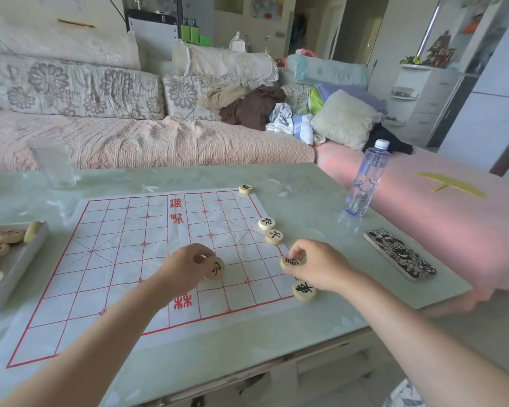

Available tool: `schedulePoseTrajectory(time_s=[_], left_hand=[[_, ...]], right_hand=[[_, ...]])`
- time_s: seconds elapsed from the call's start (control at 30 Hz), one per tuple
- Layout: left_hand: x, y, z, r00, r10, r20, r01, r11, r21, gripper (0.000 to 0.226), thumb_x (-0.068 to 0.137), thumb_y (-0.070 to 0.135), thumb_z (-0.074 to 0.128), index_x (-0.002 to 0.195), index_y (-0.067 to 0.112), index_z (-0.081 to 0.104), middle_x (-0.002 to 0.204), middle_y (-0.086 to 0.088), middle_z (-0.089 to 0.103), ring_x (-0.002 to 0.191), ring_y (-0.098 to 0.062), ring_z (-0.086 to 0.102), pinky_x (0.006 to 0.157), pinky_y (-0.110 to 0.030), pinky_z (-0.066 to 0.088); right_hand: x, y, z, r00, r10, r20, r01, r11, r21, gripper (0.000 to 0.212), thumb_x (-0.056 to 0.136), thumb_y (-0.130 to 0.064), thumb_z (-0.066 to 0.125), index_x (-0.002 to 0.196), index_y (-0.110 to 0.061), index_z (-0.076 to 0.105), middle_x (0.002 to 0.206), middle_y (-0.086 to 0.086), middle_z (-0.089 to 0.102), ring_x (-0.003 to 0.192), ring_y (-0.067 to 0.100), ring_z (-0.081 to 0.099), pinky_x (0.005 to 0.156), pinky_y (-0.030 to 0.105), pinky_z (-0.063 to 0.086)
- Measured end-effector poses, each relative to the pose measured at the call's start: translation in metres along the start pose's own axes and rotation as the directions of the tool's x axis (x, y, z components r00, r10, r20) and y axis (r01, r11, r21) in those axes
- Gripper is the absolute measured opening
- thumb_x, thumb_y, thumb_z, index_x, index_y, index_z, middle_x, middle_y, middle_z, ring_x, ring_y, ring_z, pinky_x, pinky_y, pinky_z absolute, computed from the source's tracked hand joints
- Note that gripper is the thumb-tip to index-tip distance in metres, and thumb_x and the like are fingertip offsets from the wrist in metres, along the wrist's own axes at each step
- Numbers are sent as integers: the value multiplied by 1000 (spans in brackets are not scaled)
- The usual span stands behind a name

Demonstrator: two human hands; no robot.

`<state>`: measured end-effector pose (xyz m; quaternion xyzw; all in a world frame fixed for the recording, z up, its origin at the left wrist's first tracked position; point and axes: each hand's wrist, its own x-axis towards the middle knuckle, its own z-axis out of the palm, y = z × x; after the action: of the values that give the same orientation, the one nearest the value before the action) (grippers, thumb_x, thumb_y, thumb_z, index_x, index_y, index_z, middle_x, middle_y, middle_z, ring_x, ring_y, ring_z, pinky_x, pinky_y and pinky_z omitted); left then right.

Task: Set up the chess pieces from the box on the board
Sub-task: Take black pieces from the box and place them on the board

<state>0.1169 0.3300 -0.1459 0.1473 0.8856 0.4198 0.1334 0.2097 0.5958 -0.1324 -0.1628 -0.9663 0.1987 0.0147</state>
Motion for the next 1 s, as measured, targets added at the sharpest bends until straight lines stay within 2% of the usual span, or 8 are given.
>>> schedulePoseTrajectory(time_s=[0.2,0.33,0.43,0.57,0.7,0.8,0.87,1.0], left_hand=[[-3,7,5,999,-42,10,43,977,-210,15,91,21,61,105,22,65,92,-1,70,70,-12,67,58,-19,51],[-2,14,3,996,-83,29,88,918,-387,13,87,18,68,100,18,69,92,-5,74,82,-19,73,66,-22,57],[-1,17,2,992,-106,62,123,851,-510,16,84,21,73,98,14,70,86,-7,76,82,-21,74,76,-29,59],[7,21,-3,987,-87,132,151,774,-615,25,77,21,79,95,7,70,89,-11,75,82,-21,73,85,-33,57],[24,19,-14,988,-65,141,139,771,-622,19,83,20,74,97,8,72,96,-13,74,83,-20,72,77,-27,58],[41,18,-21,998,-1,61,29,889,-456,17,91,26,62,99,13,69,97,-7,73,80,-16,68,75,-28,57],[55,10,-25,996,76,-45,-81,988,-128,17,94,31,54,102,22,66,105,-1,70,87,-15,63,81,-34,53],[72,-24,-36,968,214,-130,-131,876,464,38,92,46,52,127,32,55,131,7,52,119,-15,45,98,-34,42]], right_hand=[[0,-15,2,999,-33,4,34,998,-54,19,80,-50,65,92,-36,63,103,-15,54,94,9,58,77,28,42],[-5,-50,11,975,-223,-18,222,957,189,23,81,-41,72,102,-39,62,105,-19,56,79,-8,52,74,20,39],[-10,-76,22,950,-313,6,291,889,352,30,78,-37,79,100,-40,60,87,-22,57,64,-3,52,63,14,38],[6,-92,31,937,-336,-94,346,859,378,22,78,-41,79,87,-40,59,82,-20,53,61,0,53,60,15,36],[29,-103,36,933,-345,-105,359,863,355,24,77,-34,80,91,-35,60,84,-18,52,63,-2,52,62,17,38],[53,-108,40,943,-313,-114,333,886,324,21,80,-38,77,94,-34,61,82,-20,52,64,-3,51,60,16,35],[76,-105,43,946,-292,-141,321,904,282,18,82,-40,74,94,-34,61,93,-20,58,76,-4,52,67,17,36],[133,-89,46,969,-135,-206,181,958,223,19,82,-40,72,92,-27,64,99,-15,65,93,8,59,80,27,47]])
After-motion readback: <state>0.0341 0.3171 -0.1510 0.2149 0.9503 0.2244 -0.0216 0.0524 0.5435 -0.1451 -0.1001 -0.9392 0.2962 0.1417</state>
